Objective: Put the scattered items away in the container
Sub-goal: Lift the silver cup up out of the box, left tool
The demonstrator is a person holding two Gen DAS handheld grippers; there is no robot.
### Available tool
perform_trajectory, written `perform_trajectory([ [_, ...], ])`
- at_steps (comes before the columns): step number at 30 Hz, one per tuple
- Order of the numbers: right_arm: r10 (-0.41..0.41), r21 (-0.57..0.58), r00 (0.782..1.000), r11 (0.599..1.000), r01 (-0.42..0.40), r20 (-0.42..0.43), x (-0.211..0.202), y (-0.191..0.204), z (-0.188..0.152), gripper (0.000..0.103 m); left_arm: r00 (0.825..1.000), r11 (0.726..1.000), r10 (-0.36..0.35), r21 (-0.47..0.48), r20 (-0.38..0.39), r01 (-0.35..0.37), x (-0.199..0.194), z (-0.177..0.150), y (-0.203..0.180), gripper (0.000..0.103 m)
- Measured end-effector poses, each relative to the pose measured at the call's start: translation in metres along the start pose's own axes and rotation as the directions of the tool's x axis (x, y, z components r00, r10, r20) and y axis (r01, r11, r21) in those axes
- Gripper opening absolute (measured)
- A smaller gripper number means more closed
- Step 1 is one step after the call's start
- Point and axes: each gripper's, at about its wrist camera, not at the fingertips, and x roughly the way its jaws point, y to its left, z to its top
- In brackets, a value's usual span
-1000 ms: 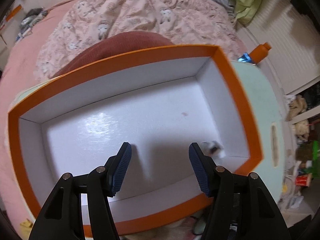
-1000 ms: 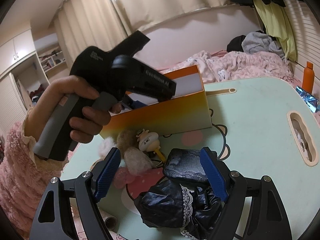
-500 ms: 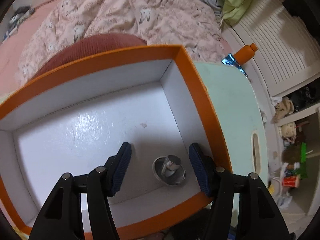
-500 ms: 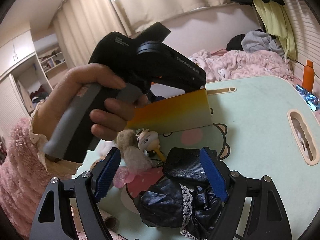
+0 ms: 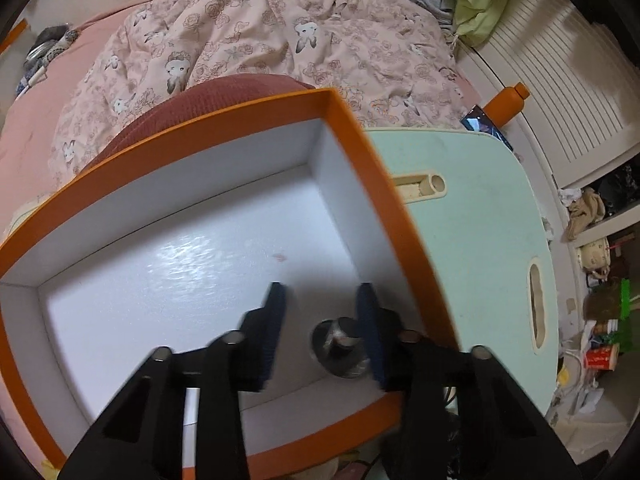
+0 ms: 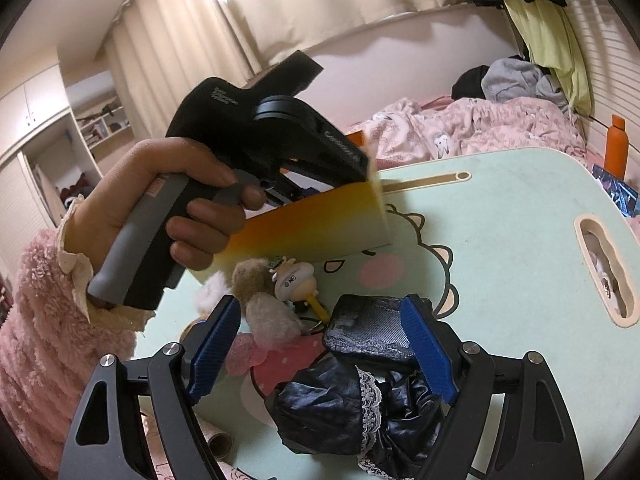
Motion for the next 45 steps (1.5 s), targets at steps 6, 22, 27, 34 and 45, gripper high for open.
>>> perform_trajectory([
  [6, 0.0, 0.002, 1.0, 1.0, 0.0, 0.001, 0.0, 0.0, 0.001, 0.083, 0.999, 0.999, 0.044, 0.024, 0.016, -0.045, -0.01, 0.001, 0.008, 0.001],
  [22, 0.0, 0.001, 1.0, 1.0, 0.0, 0.001, -0.001, 0.001, 0.001, 0.084, 0.998, 1.0, 0.012, -0.019, -0.055, -0.014, -0.042, -0.006, 0.025, 0.036],
  [27, 0.0, -0.001, 1.0, 1.0, 0.0, -0.001, -0.001, 0.001, 0.0, 0.085, 0.986, 1.0, 0.002, -0.019, -0.165, -0.006, -0.023, -0.01, 0.027, 0.049],
  [34, 0.001, 0.001, 1.0, 1.0, -0.001, -0.002, 0.0, 0.001, 0.0, 0.085, 0.96, 0.986, -0.16, -0.076, -0.228, 0.146, 0.0, -0.013, 0.035, 0.057],
  [45, 0.002, 0.001, 1.0, 1.0, -0.002, -0.002, -0.001, 0.001, 0.0, 0.085, 0.969, 0.988, -0.157, -0.04, -0.188, 0.153, 0.007, -0.019, 0.027, 0.027],
])
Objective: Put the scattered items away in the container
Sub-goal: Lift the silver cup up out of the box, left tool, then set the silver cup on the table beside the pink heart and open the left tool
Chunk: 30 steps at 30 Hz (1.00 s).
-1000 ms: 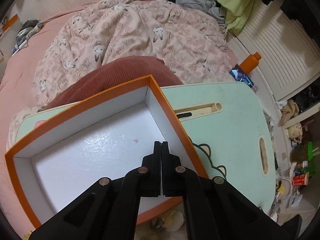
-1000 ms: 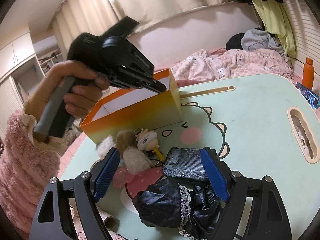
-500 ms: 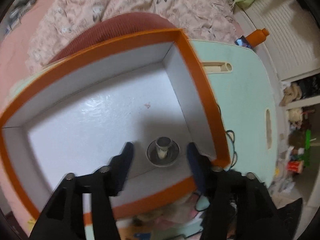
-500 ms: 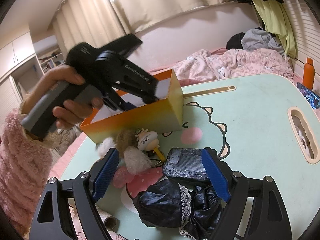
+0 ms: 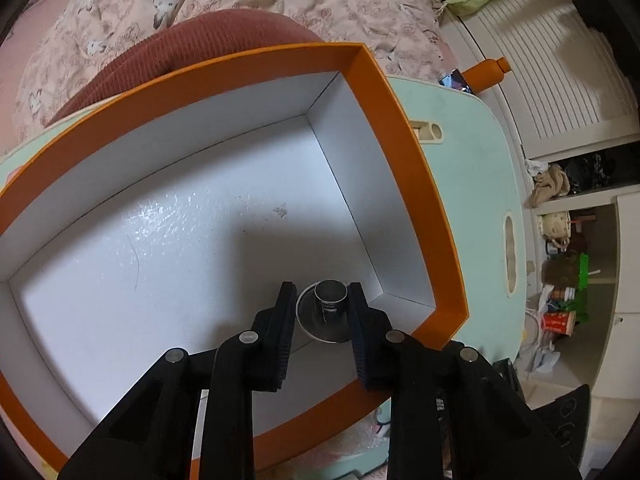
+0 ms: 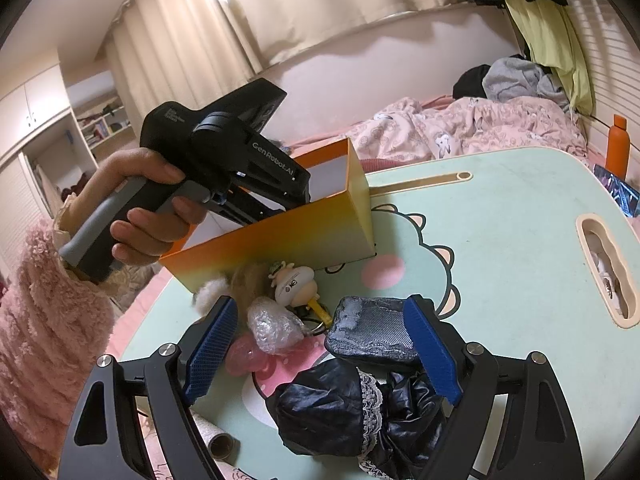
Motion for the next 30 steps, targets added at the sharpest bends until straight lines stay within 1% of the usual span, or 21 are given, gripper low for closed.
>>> perform_trajectory([
  [2, 0.0, 0.0, 1.0, 1.0, 0.0, 0.0, 0.0, 0.0, 0.0, 0.085, 0.999, 0.999, 0.036, 0.009, 0.027, -0.036, -0.004, 0.004, -0.005, 0.027],
  [6, 0.0, 0.001, 1.0, 1.0, 0.0, 0.001, 0.0, 0.0, 0.0, 0.085, 0.995, 0.997, 0.071, 0.022, 0.074, -0.073, -0.012, 0.007, -0.007, 0.026],
  [8, 0.001, 0.001, 1.0, 1.0, -0.001, 0.001, 0.0, 0.0, 0.0, 0.085, 0.993, 0.998, 0.054, 0.02, 0.109, -0.056, -0.024, 0.008, -0.003, 0.026],
  [11, -0.003, -0.003, 1.0, 1.0, 0.003, -0.001, 0.0, 0.0, 0.0, 0.085, 0.982, 0.999, 0.037, 0.031, 0.185, -0.043, -0.054, 0.004, 0.0, 0.026],
  [13, -0.002, -0.003, 1.0, 1.0, 0.002, -0.001, 0.001, 0.001, 0.0, 0.085, 0.978, 0.998, 0.019, 0.05, 0.208, -0.03, -0.068, 0.001, -0.002, 0.027],
  [15, -0.001, -0.002, 1.0, 1.0, 0.001, 0.0, 0.0, 0.001, 0.0, 0.085, 0.97, 0.997, -0.002, 0.069, 0.244, -0.015, -0.083, -0.005, -0.008, 0.027],
  [18, -0.002, -0.001, 1.0, 1.0, 0.002, 0.003, 0.001, 0.002, -0.001, 0.085, 0.951, 0.993, -0.041, 0.121, 0.306, 0.004, -0.106, -0.028, -0.013, 0.027],
  [20, -0.003, -0.001, 1.0, 1.0, 0.003, 0.004, 0.001, 0.002, -0.001, 0.085, 0.938, 0.985, -0.092, 0.166, 0.335, 0.038, -0.118, -0.051, -0.014, 0.027],
  [23, -0.005, -0.007, 1.0, 1.0, 0.005, 0.009, 0.001, 0.004, 0.0, 0.085, 0.923, 0.977, -0.127, 0.206, 0.363, 0.054, -0.121, -0.085, -0.011, 0.027],
  [25, -0.008, -0.013, 1.0, 1.0, 0.008, 0.013, 0.0, 0.004, 0.0, 0.085, 0.922, 0.972, -0.142, 0.229, 0.361, 0.06, -0.113, -0.107, -0.007, 0.027],
  [28, -0.011, -0.023, 1.0, 1.0, 0.011, 0.019, -0.001, 0.007, 0.001, 0.085, 0.922, 0.961, -0.182, 0.262, 0.341, 0.093, -0.096, -0.132, -0.003, 0.027],
  [30, -0.012, -0.03, 1.0, 0.999, 0.013, 0.024, -0.003, 0.008, 0.001, 0.085, 0.931, 0.953, -0.183, 0.291, 0.316, 0.088, -0.08, -0.146, -0.004, 0.027],
])
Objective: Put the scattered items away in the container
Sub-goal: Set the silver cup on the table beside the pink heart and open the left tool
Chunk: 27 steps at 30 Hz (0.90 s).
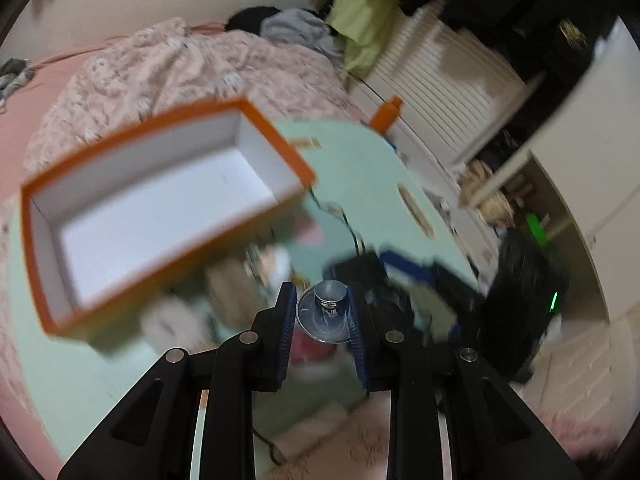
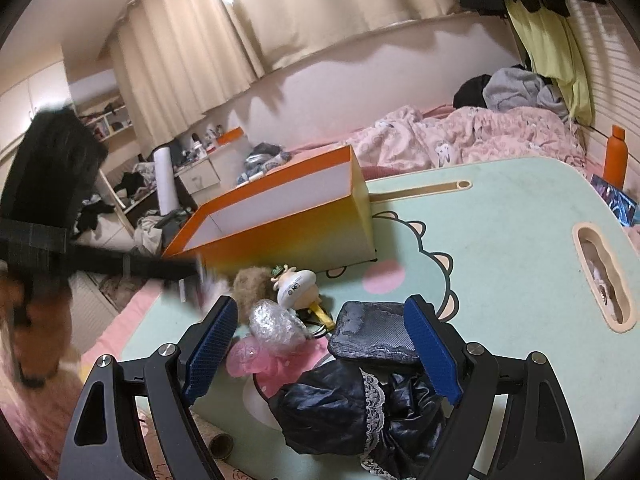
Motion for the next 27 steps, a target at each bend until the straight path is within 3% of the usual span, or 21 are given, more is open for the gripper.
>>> perform_trajectory([
  [8, 0.002, 0.0, 1.0, 1.0, -0.002, -0.002, 0.001, 0.0, 0.001, 0.085, 0.999, 0.998, 0.021, 0.052, -0.044, -0.019, 0.046, -0.035, -0.003, 0.027],
  [10, 0.002, 0.0, 1.0, 1.0, -0.002, -0.004, 0.002, 0.0, 0.0, 0.085, 0.998, 0.996, 0.057, 0.074, -0.039, -0.054, 0.053, -0.037, -0.006, 0.027],
  [15, 0.002, 0.001, 1.0, 1.0, -0.002, -0.004, 0.002, -0.001, -0.001, 0.085, 0.993, 0.983, 0.118, 0.146, -0.008, -0.115, 0.057, -0.037, -0.018, 0.032],
  [21, 0.002, 0.003, 1.0, 1.0, -0.002, 0.002, 0.003, -0.001, -0.002, 0.085, 0.997, 0.991, 0.075, 0.112, 0.032, -0.078, 0.036, -0.037, -0.012, 0.033],
  [23, 0.002, 0.002, 1.0, 1.0, -0.002, 0.002, 0.002, -0.001, -0.002, 0.085, 0.996, 0.996, 0.047, 0.07, 0.075, -0.053, 0.019, -0.039, -0.002, 0.04],
  [25, 0.001, 0.002, 1.0, 1.0, -0.001, 0.003, 0.002, 0.0, -0.002, 0.085, 0.99, 0.999, 0.027, 0.03, 0.136, -0.031, 0.004, -0.041, 0.004, 0.065],
  [27, 0.002, 0.004, 1.0, 1.0, -0.002, 0.0, 0.002, 0.0, -0.002, 0.085, 0.976, 1.0, 0.009, 0.003, 0.217, -0.01, -0.013, -0.044, 0.01, 0.07],
])
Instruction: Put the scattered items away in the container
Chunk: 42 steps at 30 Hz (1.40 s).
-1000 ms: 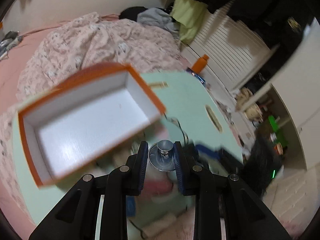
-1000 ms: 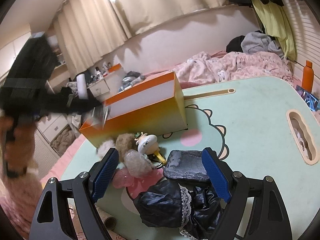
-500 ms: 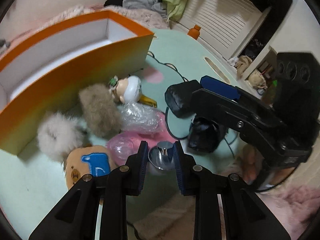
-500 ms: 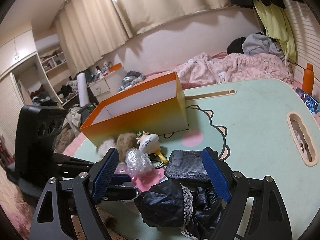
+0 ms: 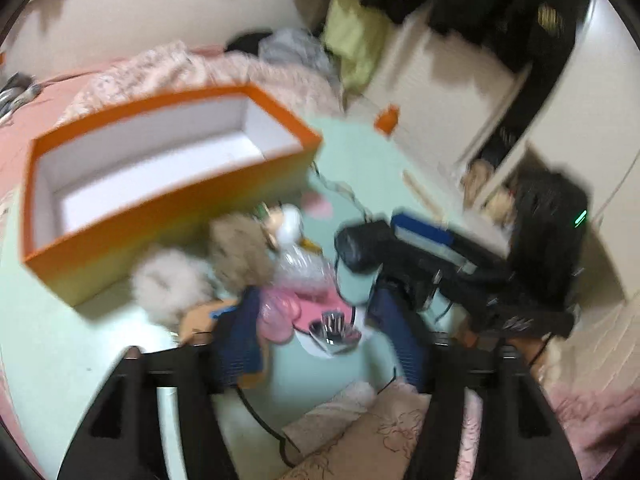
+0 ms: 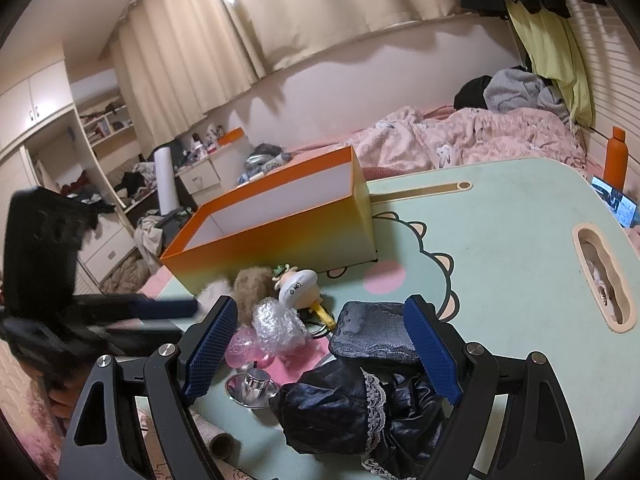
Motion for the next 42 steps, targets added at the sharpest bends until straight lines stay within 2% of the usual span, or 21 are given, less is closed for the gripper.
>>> perform_trajectory([
  [4, 0.0, 0.0, 1.0, 1.0, 0.0, 0.001, -0.001, 0.0, 0.0, 0.085, 0.997, 0.999, -0.013, -0.033, 0.075, 0.015, -0.022, -0.001, 0.01, 0.07],
  [6, 0.001, 0.001, 1.0, 1.0, -0.001, -0.002, -0.001, 0.0, 0.0, 0.085, 0.99, 0.997, 0.029, -0.07, 0.139, -0.019, -0.039, -0.002, 0.02, 0.07],
  [8, 0.002, 0.001, 1.0, 1.0, -0.002, -0.004, -0.001, -0.001, 0.0, 0.085, 0.968, 0.985, 0.126, -0.146, 0.216, -0.096, -0.057, -0.004, 0.036, 0.07],
  [10, 0.001, 0.002, 1.0, 1.0, -0.001, -0.005, -0.002, -0.001, 0.0, 0.085, 0.924, 0.95, 0.262, -0.246, 0.28, -0.194, -0.072, -0.008, 0.053, 0.07],
  [12, 0.001, 0.001, 1.0, 1.0, -0.001, -0.005, -0.002, -0.001, 0.0, 0.085, 0.819, 0.864, 0.468, -0.367, 0.332, -0.345, -0.089, -0.014, 0.071, 0.07],
  [13, 0.001, 0.002, 1.0, 1.0, -0.001, -0.005, -0.002, -0.001, 0.0, 0.085, 0.784, 0.829, 0.528, -0.398, 0.326, -0.393, -0.092, -0.015, 0.079, 0.07],
  [14, 0.001, 0.002, 1.0, 1.0, -0.001, -0.006, -0.002, -0.001, 0.0, 0.085, 0.774, 0.804, 0.561, -0.415, 0.294, -0.425, -0.091, -0.014, 0.089, 0.07],
  [15, 0.0, 0.002, 1.0, 1.0, 0.0, -0.006, -0.003, -0.001, 0.0, 0.085, 0.793, 0.804, 0.551, -0.419, 0.261, -0.421, -0.088, -0.013, 0.099, 0.07],
  [16, 0.0, 0.002, 1.0, 1.0, 0.0, -0.006, -0.003, -0.001, 0.0, 0.085, 0.827, 0.818, 0.514, -0.421, 0.227, -0.393, -0.083, -0.013, 0.107, 0.07],
  [17, 0.001, 0.002, 1.0, 1.0, -0.001, -0.006, -0.003, -0.001, 0.0, 0.085, 0.877, 0.839, 0.445, -0.428, 0.182, -0.337, -0.076, -0.014, 0.117, 0.07],
  [18, 0.001, 0.002, 1.0, 1.0, -0.001, -0.006, -0.003, -0.001, 0.0, 0.085, 0.908, 0.85, 0.391, -0.437, 0.149, -0.295, -0.07, -0.015, 0.123, 0.07],
  [19, 0.001, 0.002, 1.0, 1.0, -0.001, -0.006, -0.003, -0.001, 0.0, 0.085, 0.924, 0.854, 0.36, -0.444, 0.129, -0.27, -0.066, -0.016, 0.127, 0.07],
  [20, 0.001, 0.001, 1.0, 1.0, -0.001, -0.006, -0.003, -0.001, 0.0, 0.085, 0.928, 0.855, 0.351, -0.446, 0.121, -0.265, -0.061, -0.016, 0.129, 0.07],
  [23, 0.0, -0.001, 1.0, 1.0, 0.0, -0.01, -0.002, -0.001, 0.0, 0.085, 0.918, 0.854, 0.379, -0.426, 0.115, -0.3, -0.052, -0.007, 0.129, 0.07],
  [27, 0.0, 0.001, 1.0, 1.0, 0.0, -0.01, -0.001, -0.001, 0.0, 0.085, 0.933, 0.87, 0.346, -0.406, 0.096, -0.281, -0.038, 0.004, 0.127, 0.07],
  [30, -0.001, -0.001, 1.0, 1.0, 0.001, -0.011, 0.0, -0.001, -0.002, 0.085, 0.929, 0.878, 0.358, -0.372, 0.097, -0.3, -0.031, 0.017, 0.12, 0.07],
  [34, 0.002, 0.002, 1.0, 1.0, -0.002, 0.006, -0.003, -0.001, -0.001, 0.085, 0.927, 0.886, 0.359, -0.351, 0.109, -0.302, -0.036, 0.017, 0.107, 0.07],
  [36, 0.011, -0.004, 1.0, 1.0, -0.011, 0.016, -0.01, -0.002, 0.003, 0.085, 0.928, 0.901, 0.347, -0.323, 0.134, -0.29, -0.046, 0.009, 0.095, 0.07],
  [37, 0.013, -0.015, 1.0, 1.0, -0.013, 0.025, -0.017, -0.001, 0.006, 0.085, 0.929, 0.909, 0.344, -0.297, 0.14, -0.292, -0.051, 0.006, 0.087, 0.07],
  [40, 0.029, -0.089, 0.999, 0.996, -0.026, 0.043, -0.04, 0.01, 0.007, 0.085, 0.933, 0.941, 0.33, -0.123, 0.142, -0.314, -0.064, -0.013, 0.051, 0.07],
  [42, 0.023, -0.148, 0.999, 0.989, -0.019, 0.031, -0.052, 0.017, 0.002, 0.085, 0.94, 0.945, 0.324, 0.013, 0.11, -0.327, -0.067, -0.031, 0.022, 0.07],
])
